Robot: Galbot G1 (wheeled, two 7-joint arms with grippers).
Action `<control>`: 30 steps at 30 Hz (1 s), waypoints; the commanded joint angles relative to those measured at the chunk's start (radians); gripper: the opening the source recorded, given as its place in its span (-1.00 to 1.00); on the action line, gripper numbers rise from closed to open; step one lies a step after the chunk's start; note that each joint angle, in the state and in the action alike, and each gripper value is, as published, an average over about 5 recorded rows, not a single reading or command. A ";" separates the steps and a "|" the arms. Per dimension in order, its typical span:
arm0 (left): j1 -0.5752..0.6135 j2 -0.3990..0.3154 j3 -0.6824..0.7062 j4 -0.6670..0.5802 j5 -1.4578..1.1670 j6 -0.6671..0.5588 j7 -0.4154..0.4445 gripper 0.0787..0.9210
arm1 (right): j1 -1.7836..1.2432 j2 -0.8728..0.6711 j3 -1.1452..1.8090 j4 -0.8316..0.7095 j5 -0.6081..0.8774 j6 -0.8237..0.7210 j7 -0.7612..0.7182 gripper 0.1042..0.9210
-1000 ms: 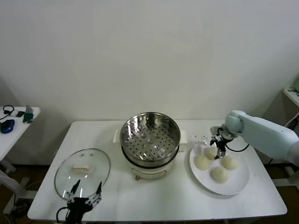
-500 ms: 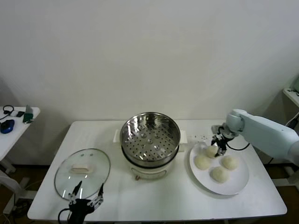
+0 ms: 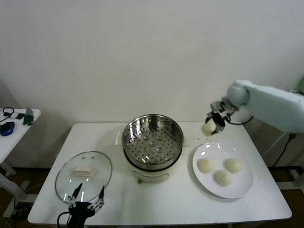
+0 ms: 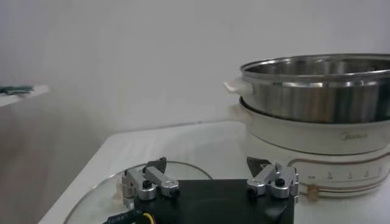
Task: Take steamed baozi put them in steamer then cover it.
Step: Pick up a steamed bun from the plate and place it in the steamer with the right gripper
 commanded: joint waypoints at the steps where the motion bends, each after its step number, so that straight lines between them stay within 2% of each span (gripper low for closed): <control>1: 0.000 0.010 0.000 -0.004 -0.001 0.002 0.000 0.77 | 0.274 0.169 -0.095 0.237 0.046 0.143 0.043 0.36; 4: -0.003 0.013 -0.004 -0.004 -0.003 0.003 0.000 0.77 | 0.239 0.241 -0.107 0.289 0.013 0.179 0.071 0.35; 7: -0.006 0.015 -0.008 -0.005 -0.004 0.002 0.000 0.77 | 0.163 0.303 -0.115 0.275 -0.065 0.227 0.101 0.34; 14: -0.010 0.015 -0.014 -0.008 -0.008 0.001 -0.001 0.77 | -0.023 0.402 -0.092 0.043 -0.289 0.369 0.157 0.34; 24: -0.013 0.012 -0.013 -0.002 -0.008 -0.001 -0.001 0.77 | -0.172 0.483 -0.071 -0.225 -0.368 0.444 0.172 0.34; 30: -0.017 0.012 -0.012 0.007 -0.008 -0.003 -0.001 0.77 | -0.216 0.500 -0.064 -0.301 -0.389 0.465 0.177 0.34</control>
